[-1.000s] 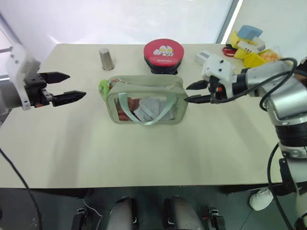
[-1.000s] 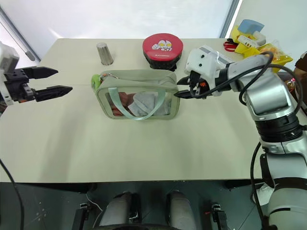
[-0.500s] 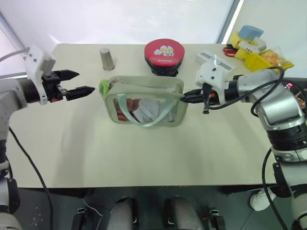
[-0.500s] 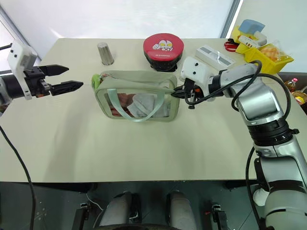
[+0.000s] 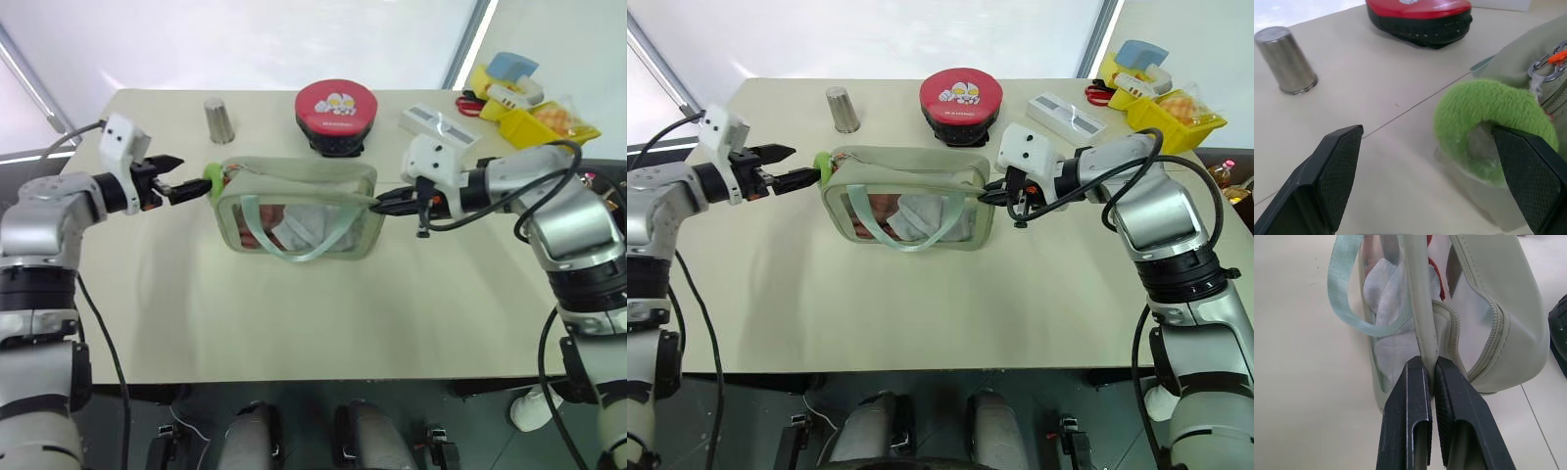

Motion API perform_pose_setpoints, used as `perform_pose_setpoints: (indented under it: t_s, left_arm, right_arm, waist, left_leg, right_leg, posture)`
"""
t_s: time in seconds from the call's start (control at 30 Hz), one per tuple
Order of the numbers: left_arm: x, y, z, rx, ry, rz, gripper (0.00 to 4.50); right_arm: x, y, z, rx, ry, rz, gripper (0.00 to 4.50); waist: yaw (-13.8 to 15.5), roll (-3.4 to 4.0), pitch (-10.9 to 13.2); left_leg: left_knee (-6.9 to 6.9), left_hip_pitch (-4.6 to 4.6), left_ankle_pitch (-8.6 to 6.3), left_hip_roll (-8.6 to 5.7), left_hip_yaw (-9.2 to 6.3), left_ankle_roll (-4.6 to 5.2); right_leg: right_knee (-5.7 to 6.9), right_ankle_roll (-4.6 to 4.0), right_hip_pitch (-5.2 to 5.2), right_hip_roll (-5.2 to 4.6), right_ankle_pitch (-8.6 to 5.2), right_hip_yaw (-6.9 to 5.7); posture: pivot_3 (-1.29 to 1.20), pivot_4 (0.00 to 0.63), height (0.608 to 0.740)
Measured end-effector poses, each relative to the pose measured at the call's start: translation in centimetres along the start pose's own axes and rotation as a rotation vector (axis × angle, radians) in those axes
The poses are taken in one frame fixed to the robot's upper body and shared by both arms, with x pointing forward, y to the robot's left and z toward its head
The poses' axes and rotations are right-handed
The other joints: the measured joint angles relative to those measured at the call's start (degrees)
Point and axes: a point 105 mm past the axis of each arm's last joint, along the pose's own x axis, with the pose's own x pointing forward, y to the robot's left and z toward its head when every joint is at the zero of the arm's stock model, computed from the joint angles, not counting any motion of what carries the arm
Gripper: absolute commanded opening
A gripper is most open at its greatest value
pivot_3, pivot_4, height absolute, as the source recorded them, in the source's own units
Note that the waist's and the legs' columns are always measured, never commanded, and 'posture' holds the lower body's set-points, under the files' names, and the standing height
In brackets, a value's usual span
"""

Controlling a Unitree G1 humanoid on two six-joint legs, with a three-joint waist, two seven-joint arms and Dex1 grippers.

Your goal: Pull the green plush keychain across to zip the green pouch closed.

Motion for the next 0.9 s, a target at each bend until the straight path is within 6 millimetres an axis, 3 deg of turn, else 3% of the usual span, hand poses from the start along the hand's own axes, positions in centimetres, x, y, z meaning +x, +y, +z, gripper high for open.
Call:
perform_pose_setpoints:
  t_s: [0.37, 0.5, 0.67, 0.77, 0.9]
  left_arm:
    - [1.9, 0.2, -2.1, 0.011, 0.037, -0.003, 4.5]
    - [2.4, 0.5, -1.8, -0.007, 0.017, -0.002, 2.74]
    - [2.4, 0.3, -1.6, -0.018, 0.003, -0.014, 0.05]
    - [2.1, 0.2, -1.0, -0.036, -0.002, -0.024, 0.01]
    - [0.6, -1.5, 3.0, -0.037, -0.085, -0.153, 0.01]
  right_arm:
    - [0.0, 0.1, 0.2, 0.008, -0.002, -0.004, 0.03]
    - [0.1, 0.1, 0.2, 0.008, -0.002, -0.009, 0.0]
    - [0.1, 0.1, 0.2, 0.009, -0.004, -0.014, 0.0]
    - [0.1, 0.0, 0.3, 0.009, -0.006, -0.02, 0.0]
    - [0.2, -0.1, 0.2, 0.009, -0.006, -0.027, 0.0]
  waist:
    - [0.0, 0.0, 0.0]
    - [0.05, 0.0, 0.0]
    - [0.02, 0.0, 0.0]
    - [-0.04, 0.0, 0.0]
    - [-0.06, -0.01, 0.0]
  left_leg:
    - [0.01, 0.01, 0.0, -0.01, 0.01, 0.0]
    - [0.02, 0.0, 0.0, -0.01, 0.01, 0.0]
    - [0.02, 0.0, 0.0, 0.01, 0.0, -0.01]
    - [0.02, -0.01, 0.0, 0.01, 0.0, -0.01]
    - [0.01, -0.01, 0.0, 0.04, -0.02, -0.01]
  right_leg:
    - [0.02, 0.0, 0.0, 0.01, 0.0, -0.01]
    - [0.01, 0.0, 0.0, 0.0, 0.0, -0.01]
    - [0.02, 0.0, 0.0, 0.0, 0.0, -0.01]
    - [0.01, 0.0, -0.01, 0.0, 0.0, -0.01]
    - [0.02, 0.0, -0.01, -0.01, 0.0, 0.0]
  posture:
    - [0.0, 0.15, 0.74]
    - [0.0, 0.15, 0.74]
    - [0.0, 0.15, 0.74]
    - [0.0, 0.15, 0.74]
    - [0.0, 0.15, 0.74]
